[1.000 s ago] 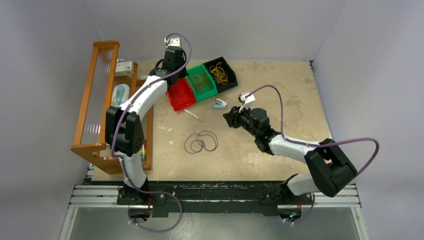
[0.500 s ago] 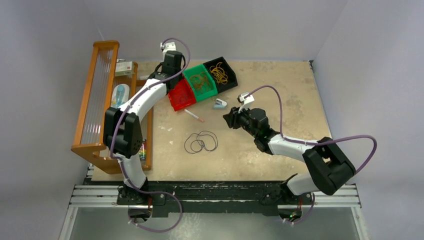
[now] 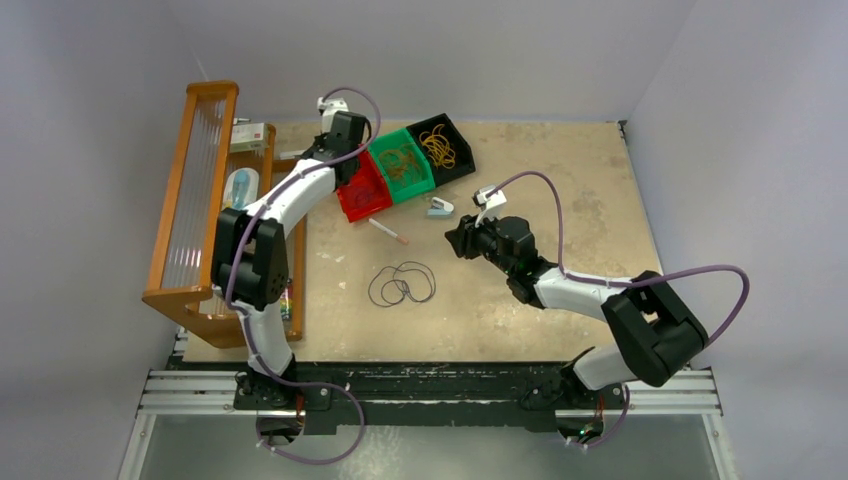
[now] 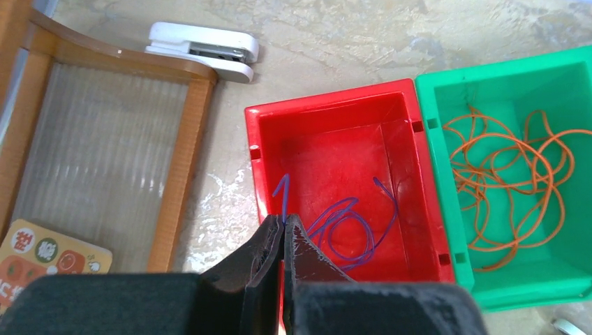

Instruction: Untangle the cables

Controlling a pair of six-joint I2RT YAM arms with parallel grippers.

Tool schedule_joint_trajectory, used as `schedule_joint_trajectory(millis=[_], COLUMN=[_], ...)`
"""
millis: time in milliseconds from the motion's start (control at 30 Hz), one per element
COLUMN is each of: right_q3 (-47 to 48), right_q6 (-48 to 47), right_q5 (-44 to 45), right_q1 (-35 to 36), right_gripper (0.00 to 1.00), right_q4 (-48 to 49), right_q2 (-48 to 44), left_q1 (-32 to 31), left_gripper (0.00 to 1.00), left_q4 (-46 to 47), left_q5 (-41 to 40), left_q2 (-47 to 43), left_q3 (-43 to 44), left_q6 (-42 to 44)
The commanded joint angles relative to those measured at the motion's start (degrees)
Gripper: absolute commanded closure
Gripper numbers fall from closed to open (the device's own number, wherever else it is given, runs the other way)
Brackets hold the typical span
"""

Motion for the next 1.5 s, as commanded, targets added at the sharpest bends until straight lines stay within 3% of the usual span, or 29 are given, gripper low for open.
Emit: schedule_joint_trajectory(millis=[0, 433, 967, 1233, 1467], right_q3=[2.0, 2.0, 2.5, 3.0, 3.0], right_q6=[-0.9, -1.5, -1.6, -1.6, -1.9], right_q5=[-0.7, -0.2, -1.1, -1.9, -1.6], right_q1=[-0.3, -0.3, -0.3, -0.3, -0.3], right_gripper=[0.6, 0.6, 0.59, 0.59, 0.59], right_q4=[1.5, 1.3, 1.3, 1.4, 0.8], right_q2=[-0.2, 0.0, 0.9, 1.5, 1.1], left_q1=[0.3, 3.5, 3.4, 3.2, 3.2], left_gripper=[1.0, 1.0, 1.0, 1.0, 0.63], left_q4=[-0.8, 2.7, 4.7, 2.1, 1.6], left_q5=[-0.2, 0.3, 10.7, 14.9, 15.1], left_q2=[4.5, 10.2, 7.6, 10.4, 7.8], left_q3=[5.8, 17.8, 5.4, 5.6, 6.7], left_q6=[-0.2, 6.9, 2.7, 1.0, 0.6])
